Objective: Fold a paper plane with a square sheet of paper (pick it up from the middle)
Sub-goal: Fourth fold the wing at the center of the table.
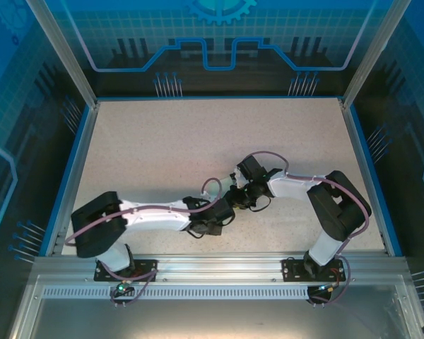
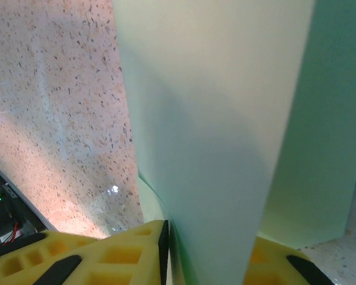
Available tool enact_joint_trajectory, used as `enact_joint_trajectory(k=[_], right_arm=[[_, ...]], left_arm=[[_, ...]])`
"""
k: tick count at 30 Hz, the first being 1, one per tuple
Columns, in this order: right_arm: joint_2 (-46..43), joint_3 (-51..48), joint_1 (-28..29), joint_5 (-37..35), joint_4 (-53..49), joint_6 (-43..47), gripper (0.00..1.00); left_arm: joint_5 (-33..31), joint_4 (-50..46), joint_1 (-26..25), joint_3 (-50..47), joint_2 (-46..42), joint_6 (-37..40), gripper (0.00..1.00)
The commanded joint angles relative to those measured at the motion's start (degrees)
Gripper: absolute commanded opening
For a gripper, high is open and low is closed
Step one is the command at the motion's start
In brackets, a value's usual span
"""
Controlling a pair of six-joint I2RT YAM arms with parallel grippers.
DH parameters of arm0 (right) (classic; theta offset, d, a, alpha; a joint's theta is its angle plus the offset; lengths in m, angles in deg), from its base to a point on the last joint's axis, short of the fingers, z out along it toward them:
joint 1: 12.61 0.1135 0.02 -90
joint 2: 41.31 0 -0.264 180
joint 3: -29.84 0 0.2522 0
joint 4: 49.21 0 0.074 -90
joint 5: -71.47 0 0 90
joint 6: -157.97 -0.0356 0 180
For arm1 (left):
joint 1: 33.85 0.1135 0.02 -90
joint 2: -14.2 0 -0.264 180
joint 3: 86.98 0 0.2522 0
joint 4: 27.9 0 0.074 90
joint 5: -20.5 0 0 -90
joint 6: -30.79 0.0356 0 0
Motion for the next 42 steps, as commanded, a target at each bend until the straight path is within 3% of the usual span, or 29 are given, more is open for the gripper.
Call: enact_joint_trajectory(k=[1,5,10,34,42], right_arm=[[-2.31,1.53,-0.55,1.69,-1.53,0.39,0.24],[-2.74,1.53,-0.9,1.92,-2.12,0.68,0.24],[-2.78,3.16,-1.34,3.01,-2.35,1.13,0.25],[-1.3,5.0,-3.18,5.69,-3.5,2.2,0.25],[-0.88,5.33,-3.1,5.63,-3.69,2.1,0.25]], left_arm=[[-1.87,3.55,0.22,-2.11,-6.83,0.11,0.39],[0.07,6.84,0.16,-3.57,-8.8,2.13,0.38],[1.71,7.39,-0.63,-1.59,-4.15,2.27,0.37],[-5.18,5.76,-2.09,3.13,4.66,-4.58,0.41],[-6.27,5.61,-2.08,3.04,5.93,-7.55,0.31]])
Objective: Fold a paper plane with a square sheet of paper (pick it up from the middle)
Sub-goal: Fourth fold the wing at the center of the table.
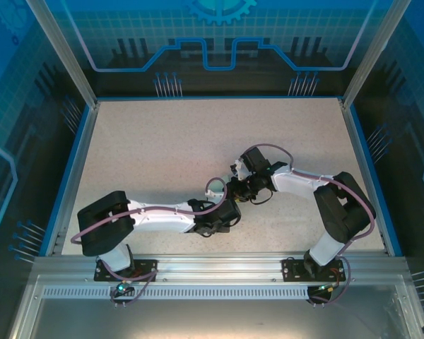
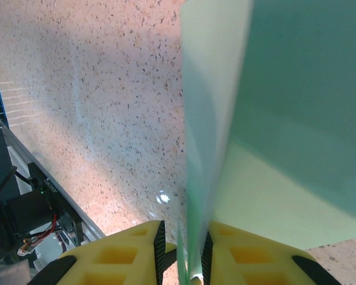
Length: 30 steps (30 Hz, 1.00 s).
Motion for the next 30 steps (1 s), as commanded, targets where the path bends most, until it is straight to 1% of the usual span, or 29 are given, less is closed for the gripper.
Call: enact_joint_trajectory(k=[1,4,14,16,20,25,30], right_arm=[[0.69,1.58,-0.63,1.25,-1.09,0.51,0.25],[0.78,1.26,-0.6,1.15,-1.0,0.46,0.25],[0.78,1.31,-0.58,0.89,-1.52,0.77,0.25],[0.69,1.41,-0.6,1.06,-1.53,0.81,0.25],[0.69,1.53,-0.65,0.96,-1.75,0.86,0.26],[0.6,1.61,-0.6,0.89,-1.86,0.89,0.26],[0.34,1.8,-0.63,0.98,-1.97,1.03,0.27]], left_arm=[[-2.52,-2.06,-0.42,1.35,0.51,-2.4,0.3],[-2.51,-2.03,-0.36,1.39,0.51,-2.86,0.24],[-2.88,-2.21,-0.41,0.36,0.16,-5.09,0.17],[-3.1,-2.01,-0.41,-0.1,-0.09,-5.65,0.13],[-3.24,-0.4,-0.34,-1.65,-1.0,-6.05,0.09],[-3.23,1.12,-0.07,-3.47,-2.52,-6.04,0.06],[-2.31,5.42,0.39,-6.22,-4.67,-5.04,0.04]])
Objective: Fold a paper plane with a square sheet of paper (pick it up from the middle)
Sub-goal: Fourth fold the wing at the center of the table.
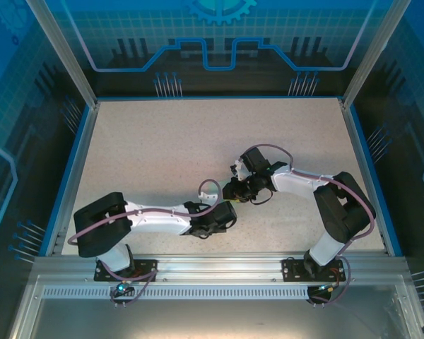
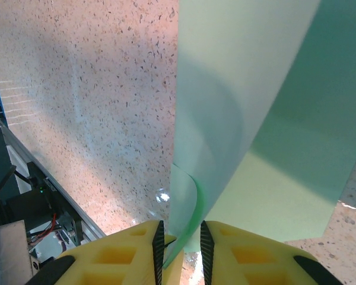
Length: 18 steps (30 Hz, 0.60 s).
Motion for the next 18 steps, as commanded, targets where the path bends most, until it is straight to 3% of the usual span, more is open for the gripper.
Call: enact_joint_trajectory(k=[1,4,7,14,18], right_arm=[[0.32,1.74,-0.64,0.89,-1.7,1.16,0.26],[0.23,1.9,-0.6,0.97,-1.7,1.15,0.28],[-0.4,2.01,-0.61,0.67,-1.86,1.1,0.37],[-4.24,1.61,-1.39,-0.42,-3.35,1.79,0.55],[-7.31,0.67,-1.95,-0.46,-3.63,2.26,0.61]], left_arm=[[-0.45,3.45,0.34,-2.28,-2.98,0.46,0.04],[0.86,6.46,0.76,-3.93,-4.77,2.16,0.04],[2.3,8.58,1.62,-5.59,-6.62,3.67,0.04],[11.26,18.75,6.49,-13.25,-9.95,5.39,0.05],[16.25,24.65,9.21,-16.61,-10.01,5.12,0.05]])
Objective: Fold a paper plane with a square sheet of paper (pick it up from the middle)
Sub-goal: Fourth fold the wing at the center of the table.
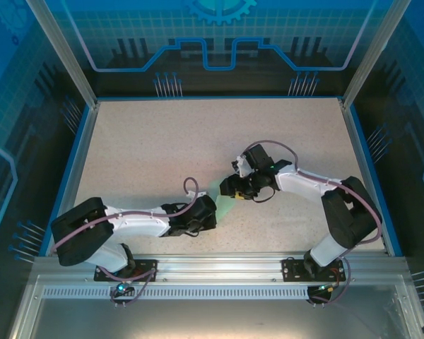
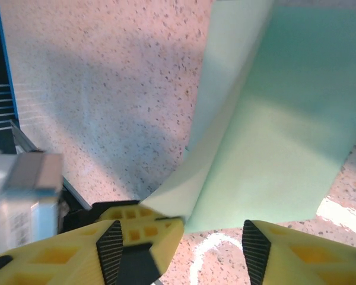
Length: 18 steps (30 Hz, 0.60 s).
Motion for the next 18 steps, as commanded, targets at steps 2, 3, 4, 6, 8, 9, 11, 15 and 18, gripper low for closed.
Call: enact_joint_trajectory(k=[2,3,4,6,8,9,11,15,18], right_arm=[[-4.21,-0.38,-1.19,0.07,-2.08,1.32,0.61],[-4.73,-0.6,-1.18,-0.08,-2.42,1.56,0.61],[-5.18,-0.79,-1.18,-0.21,-2.6,1.74,0.61],[-5.78,-1.56,-1.22,-0.18,-2.58,1.81,0.58],[-5.71,-2.3,-1.19,0.71,-1.72,1.73,0.52],[-5.49,-2.32,-1.17,1.13,-1.24,1.66,0.46],[-5.12,-3.55,-0.76,1.94,-0.16,1.45,0.39],[-3.01,-3.15,0.82,2.51,1.4,0.87,0.3],[-0.21,-1.14,2.51,2.62,2.3,0.54,0.26]], left_arm=[[7.02,8.06,2.11,-2.83,-0.85,1.15,0.05],[7.84,9.0,2.61,-3.3,-0.85,0.98,0.06],[8.45,9.62,2.99,-3.78,-0.8,0.85,0.06],[9.9,10.91,4.03,-4.61,-0.88,0.9,0.07],[11.41,11.69,4.99,-4.99,-1.03,0.99,0.07],[12.02,11.81,5.39,-5.03,-1.14,1.23,0.08],[12.66,11.46,5.98,-5.07,-1.21,1.42,0.08],[13.9,12.67,7.22,-6.27,-1.17,0.98,0.08],[14.42,13.13,7.62,-6.77,-1.4,0.85,0.08]])
